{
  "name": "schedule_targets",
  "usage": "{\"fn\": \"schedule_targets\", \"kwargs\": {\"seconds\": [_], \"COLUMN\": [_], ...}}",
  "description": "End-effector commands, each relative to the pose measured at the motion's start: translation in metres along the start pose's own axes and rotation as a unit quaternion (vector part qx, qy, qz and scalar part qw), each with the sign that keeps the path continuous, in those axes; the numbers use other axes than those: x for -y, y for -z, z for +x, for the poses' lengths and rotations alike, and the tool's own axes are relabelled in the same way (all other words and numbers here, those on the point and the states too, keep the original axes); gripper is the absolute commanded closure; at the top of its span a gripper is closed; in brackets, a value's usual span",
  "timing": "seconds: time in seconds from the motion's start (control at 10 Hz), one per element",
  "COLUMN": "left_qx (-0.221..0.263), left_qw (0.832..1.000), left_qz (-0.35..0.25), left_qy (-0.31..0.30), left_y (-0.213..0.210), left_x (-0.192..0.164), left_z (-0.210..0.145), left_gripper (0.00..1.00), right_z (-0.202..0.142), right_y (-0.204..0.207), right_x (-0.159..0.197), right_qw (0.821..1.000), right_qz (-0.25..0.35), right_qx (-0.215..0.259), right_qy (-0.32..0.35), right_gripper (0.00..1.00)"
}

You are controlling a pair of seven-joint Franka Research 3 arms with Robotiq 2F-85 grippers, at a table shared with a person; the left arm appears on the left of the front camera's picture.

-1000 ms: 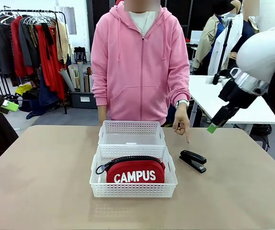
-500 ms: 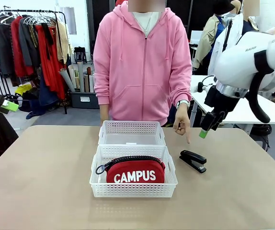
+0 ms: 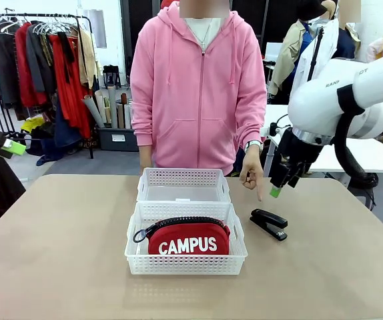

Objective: Distribute items into two baskets.
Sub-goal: Pick up the Stapler that the person points to.

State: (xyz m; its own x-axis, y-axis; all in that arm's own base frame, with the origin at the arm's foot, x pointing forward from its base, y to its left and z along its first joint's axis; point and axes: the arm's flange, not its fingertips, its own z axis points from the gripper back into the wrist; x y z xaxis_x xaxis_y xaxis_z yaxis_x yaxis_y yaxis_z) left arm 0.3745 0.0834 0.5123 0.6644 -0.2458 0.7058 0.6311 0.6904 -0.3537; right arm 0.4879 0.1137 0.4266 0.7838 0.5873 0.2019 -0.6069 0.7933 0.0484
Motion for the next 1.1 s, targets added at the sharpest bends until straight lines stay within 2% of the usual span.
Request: {"fn": "schedule_targets", "kwargs": {"seconds": [0.0,0.3,0.6,1.0], "left_qx": [0.008,0.008,0.008,0.008], "left_qw": [1.000,1.000,1.000,1.000], "left_qz": [-0.006,-0.006,-0.006,-0.006], "left_qy": [0.001,0.001,0.001,0.001], "left_y": [-0.001,-0.001,-0.001,-0.001], "left_x": [0.000,0.000,0.000,0.000], "left_z": [0.000,0.000,0.000,0.000], "left_gripper": [0.00,0.00,0.00,0.00], "right_z": [0.007,0.012,0.008,0.002], "right_y": [0.021,0.047,0.066,0.096], "right_x": [-0.003,-0.004,-0.003,-0.005], "right_qw": [0.999,0.999,0.999,0.999], "right_qz": [-0.035,-0.045,-0.032,-0.024], "right_qx": [0.002,-0.018,-0.020,-0.025], "right_qy": [-0.005,-0.006,0.009,-0.003], "right_gripper": [0.00,0.00,0.00,0.00]}}
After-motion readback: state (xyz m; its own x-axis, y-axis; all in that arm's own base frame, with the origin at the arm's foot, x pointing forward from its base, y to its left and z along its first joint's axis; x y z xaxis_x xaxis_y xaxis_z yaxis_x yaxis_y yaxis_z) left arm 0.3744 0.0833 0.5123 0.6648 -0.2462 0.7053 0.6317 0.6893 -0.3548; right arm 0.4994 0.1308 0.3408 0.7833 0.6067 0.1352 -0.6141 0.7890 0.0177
